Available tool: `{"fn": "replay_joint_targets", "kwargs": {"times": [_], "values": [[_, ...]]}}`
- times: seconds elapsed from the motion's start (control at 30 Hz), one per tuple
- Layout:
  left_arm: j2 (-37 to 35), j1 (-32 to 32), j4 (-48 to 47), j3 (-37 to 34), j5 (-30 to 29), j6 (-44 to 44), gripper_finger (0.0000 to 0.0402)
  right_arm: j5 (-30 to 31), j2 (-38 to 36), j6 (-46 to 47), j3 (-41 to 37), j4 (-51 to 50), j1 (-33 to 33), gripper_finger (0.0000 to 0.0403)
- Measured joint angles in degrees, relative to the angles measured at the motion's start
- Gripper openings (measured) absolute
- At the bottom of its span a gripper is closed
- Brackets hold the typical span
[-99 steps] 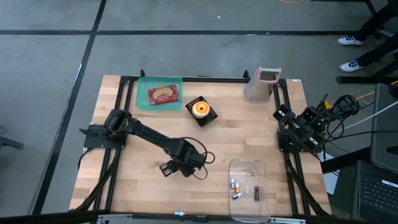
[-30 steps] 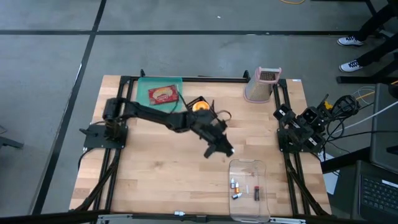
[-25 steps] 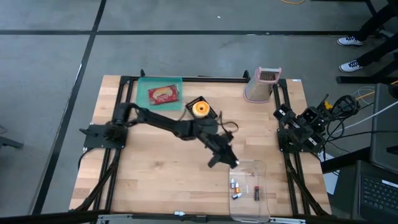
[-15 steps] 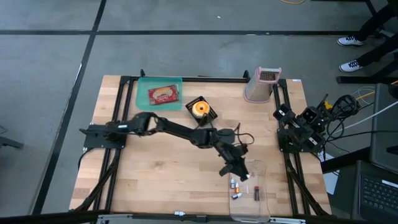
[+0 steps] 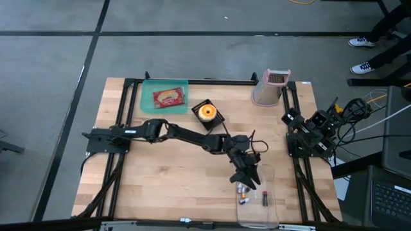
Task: Pick & Place Food Item
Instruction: Put the blue food coloring bottle into the transparent bin
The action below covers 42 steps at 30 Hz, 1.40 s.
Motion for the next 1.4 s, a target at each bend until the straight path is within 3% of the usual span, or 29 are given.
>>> {"fn": "replay_joint_targets", "kwargs": {"times": [0.2, 0.4, 0.53, 0.63, 0.77, 0.97, 1.07, 1.17, 1.3, 1.4], "values": [[-1.48, 2.29, 0.66, -0.11, -0.47, -2.08, 0.0218, -0.22, 0.00, 0.08, 0.00, -0.07, 0.00, 0.0199], [-6.10, 4.62, 0.78, -0.09, -0.09, -1.77, 0.0197, -0.22, 0.00, 1.73, 0.00, -0.52, 0.00, 0.0199], [-10.61, 6.18, -4.20, -0.09, 1.44, -0.14, 0.0177, -1.35, 0.00, 2.62, 0.00, -0.46, 0.00, 0.0199], [-15.93, 7.13, -13.73, -0.08, 1.88, 6.29, 0.0164, -3.16, 0.00, 2.64, 0.00, -0.27, 0.00, 0.0199], [-24.32, 8.15, -37.39, -0.04, -1.46, 20.90, 0.0156, -4.72, 0.00, 2.40, 0.00, -0.19, 0.00, 0.0199], [-35.63, 8.71, -69.12, -0.60, -17.83, 35.52, 0.0155, -4.68, 0.00, 2.75, 0.00, -2.48, 0.00, 0.0199], [-40.84, 7.20, -76.26, -4.58, -24.92, 34.37, 0.0155, -4.68, 0.00, 2.82, 0.00, -2.44, 0.00, 0.0199], [-45.33, 3.67, -77.11, -13.00, -31.17, 31.03, 0.0155, -4.54, 0.00, 2.09, 0.00, -2.51, 0.00, 0.0199], [-50.11, -3.11, -71.59, -27.56, -34.18, 23.83, 0.0155, -4.48, 0.00, 0.90, 0.00, -2.51, 0.00, 0.0199], [-52.05, -6.84, -61.93, -37.94, -33.24, 15.85, 0.0161, -4.17, 0.00, 0.85, 0.00, -2.51, 0.00, 0.0199]]}}
